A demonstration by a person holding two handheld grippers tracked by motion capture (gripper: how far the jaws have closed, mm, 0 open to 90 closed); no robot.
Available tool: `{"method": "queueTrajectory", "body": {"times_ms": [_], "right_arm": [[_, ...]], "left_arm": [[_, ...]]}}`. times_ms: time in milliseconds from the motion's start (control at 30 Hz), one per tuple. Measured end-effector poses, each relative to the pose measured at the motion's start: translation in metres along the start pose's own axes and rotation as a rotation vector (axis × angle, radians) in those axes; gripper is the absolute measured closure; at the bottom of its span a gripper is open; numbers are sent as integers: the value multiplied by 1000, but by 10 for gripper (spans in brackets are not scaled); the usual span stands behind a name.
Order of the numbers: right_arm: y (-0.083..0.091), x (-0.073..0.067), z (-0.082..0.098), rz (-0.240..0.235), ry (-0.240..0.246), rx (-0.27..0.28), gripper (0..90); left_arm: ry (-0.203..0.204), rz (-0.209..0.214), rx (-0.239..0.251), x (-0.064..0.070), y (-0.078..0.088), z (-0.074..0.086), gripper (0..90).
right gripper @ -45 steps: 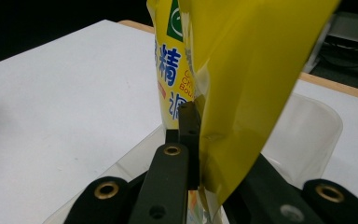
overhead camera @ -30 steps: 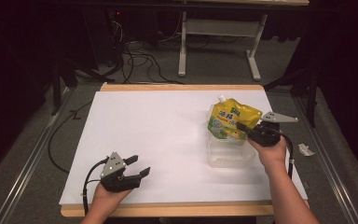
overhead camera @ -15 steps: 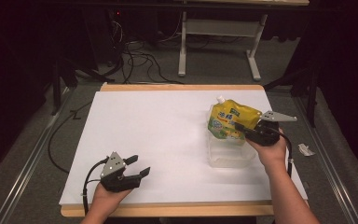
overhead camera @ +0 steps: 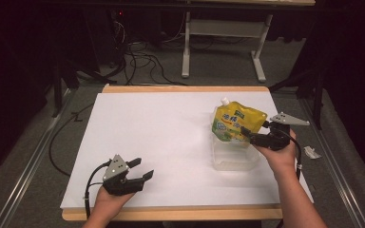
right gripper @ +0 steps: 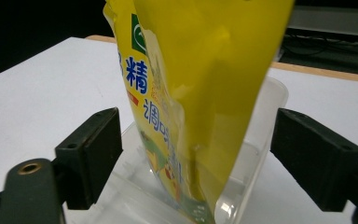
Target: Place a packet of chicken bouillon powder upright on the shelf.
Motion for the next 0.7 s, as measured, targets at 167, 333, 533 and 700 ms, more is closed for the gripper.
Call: {"method": "queueTrajectory", "body": {"times_ms": [167,333,533,700], "right_arm": [[15,-12,5,18,16,12,155],[36,-36,11,15,56,34,154],[30,-88,19,-98,110,24,154],[2,-134,36,-230,138,12,194]], "left_arm": [[3,3,0,0,0,0,343],[3,11,-4,3,1,1,342],[3,16,-8,6,-1,2,340],[-8,26,-23,9,-3,6,336]]}}
Point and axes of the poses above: each handheld gripper's, and its own axes: y roughly backward along the jaws, z roughly out of its underside, x roughly to its right, the point moved 2 cm from there along -y, roughly forward along the jaws, and after that the axes turned 11 degrees about -z, right-handed, at the moved point
